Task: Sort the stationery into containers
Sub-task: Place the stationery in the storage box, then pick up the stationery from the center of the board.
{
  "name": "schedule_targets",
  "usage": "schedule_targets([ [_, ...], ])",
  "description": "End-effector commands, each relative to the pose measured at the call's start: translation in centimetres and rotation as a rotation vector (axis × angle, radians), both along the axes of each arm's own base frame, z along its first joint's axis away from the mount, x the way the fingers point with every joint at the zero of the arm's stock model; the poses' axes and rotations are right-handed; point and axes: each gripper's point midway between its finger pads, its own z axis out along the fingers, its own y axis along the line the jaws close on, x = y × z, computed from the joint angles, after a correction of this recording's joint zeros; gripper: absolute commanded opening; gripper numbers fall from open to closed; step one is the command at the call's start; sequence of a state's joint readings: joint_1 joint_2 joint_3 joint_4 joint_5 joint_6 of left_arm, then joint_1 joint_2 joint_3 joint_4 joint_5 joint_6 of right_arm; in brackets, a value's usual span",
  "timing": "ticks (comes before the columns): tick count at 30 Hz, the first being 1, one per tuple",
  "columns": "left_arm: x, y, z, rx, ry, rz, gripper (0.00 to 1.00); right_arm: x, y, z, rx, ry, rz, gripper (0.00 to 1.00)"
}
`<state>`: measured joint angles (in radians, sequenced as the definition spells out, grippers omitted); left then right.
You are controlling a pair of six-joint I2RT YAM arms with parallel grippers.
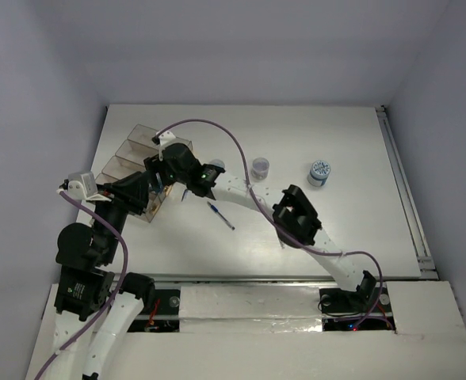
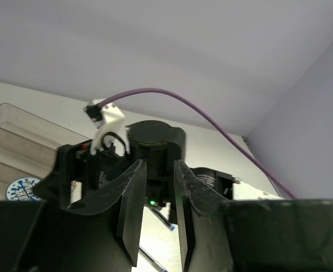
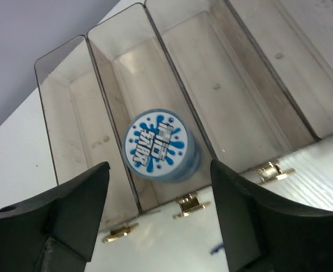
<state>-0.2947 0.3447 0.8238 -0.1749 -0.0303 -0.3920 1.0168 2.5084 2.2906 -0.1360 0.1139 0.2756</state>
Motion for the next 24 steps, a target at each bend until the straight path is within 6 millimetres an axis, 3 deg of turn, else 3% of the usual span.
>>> schedule_targets([
  [1, -0.2, -0.4, 2.2, -0.022, -0.062, -0.022, 0.23, 0.3, -2.4, 8.9, 0.160, -0.103, -0.097, 0.67],
  [2, 0.0, -0.6, 2.2, -0.024, -0.056, -0.030, 0.23, 0.7, -3.7, 9.3, 0.172, -0.100, -0.129, 0.47],
  [3, 0.2, -0.8, 2.2, -0.026, -0.052, -0.039, 0.23, 1.7, -5.6, 9.9, 0.191, -0.092, -0.173, 0.34],
  [4, 0.2, -1.5, 2.5, -0.025, -0.062, -0.076, 0.24, 1.7, -7.8, 14.3, 0.268, -0.127, -0.201, 0.16],
  [5, 0.8, -2.8, 2.0, -0.008, -0.044, -0.137, 0.26, 1.9, -10.1, 11.8, 0.218, -0.100, -0.240, 0.00],
  [6, 1.2, -3.6, 1.8, 0.000, -0.036, -0.171, 0.29, 3.3, -12.9, 12.4, 0.226, -0.102, -0.291, 0.00],
  [7, 1.7, -4.4, 1.8, 0.000, -0.035, -0.210, 0.30, 3.0, -15.7, 16.2, 0.275, -0.132, -0.315, 0.00],
  [8, 2.8, -6.2, 0.3, 0.016, 0.028, -0.290, 0.30, 3.1, -18.2, 14.1, 0.228, -0.108, -0.350, 0.00],
  [9, 3.2, -7.4, 0.1, 0.016, 0.033, -0.341, 0.27, 3.2, -20.4, 14.5, 0.226, -0.111, -0.380, 0.00],
  [10, 3.7, -8.4, 0.0, 0.014, 0.037, -0.381, 0.25, 3.8, -24.8, 17.4, 0.257, -0.137, -0.445, 0.00],
  [11, 5.1, -9.2, -1.3, 0.006, 0.090, -0.389, 0.24, 3.8, -27.3, 17.8, 0.256, -0.137, -0.486, 0.00],
  [12, 5.0, -10.6, -1.2, 0.001, 0.088, -0.422, 0.22, 3.5, -29.8, 15.9, 0.220, -0.114, -0.526, 0.00],
  [13, 5.9, -11.7, -1.7, -0.003, 0.116, -0.413, 0.18, 3.0, -34.1, 16.6, 0.226, -0.127, -0.594, 0.00],
  [14, 6.2, -11.4, -1.5, -0.008, 0.107, -0.386, 0.18, 2.7, -36.1, 18.7, 0.259, -0.156, -0.622, 0.00],
  [15, 6.4, -13.5, -1.8, -0.005, 0.133, -0.429, 0.14, 2.3, -37.9, 17.5, 0.244, -0.139, -0.650, 0.00],
  [16, 6.5, -14.6, -1.9, 0.000, 0.140, -0.436, 0.13, 1.8, -39.5, 17.6, 0.244, -0.138, -0.670, 0.00],
  [18, 8.5, -16.7, -2.4, 0.042, 0.174, -0.364, 0.09, 0.7, -42.8, 19.6, 0.278, -0.176, -0.719, 0.00],
  [20, 8.3, -20.2, -3.2, 0.094, 0.199, -0.376, 0.09, -0.3, -44.1, 19.5, 0.259, -0.171, -0.742, 0.00],
  [22, 10.3, -23.6, -4.9, 0.155, 0.236, -0.380, 0.09, -1.2, -46.0, 20.7, 0.273, -0.197, -0.780, 0.01],
  [23, 11.3, -25.7, -7.7, 0.199, 0.288, -0.399, 0.09, -1.6, -46.5, 21.3, 0.277, -0.210, -0.792, 0.05],
  [24, 11.7, -27.2, -6.8, 0.195, 0.272, -0.418, 0.10, -1.9, -47.4, 22.0, 0.272, -0.231, -0.808, 0.10],
])
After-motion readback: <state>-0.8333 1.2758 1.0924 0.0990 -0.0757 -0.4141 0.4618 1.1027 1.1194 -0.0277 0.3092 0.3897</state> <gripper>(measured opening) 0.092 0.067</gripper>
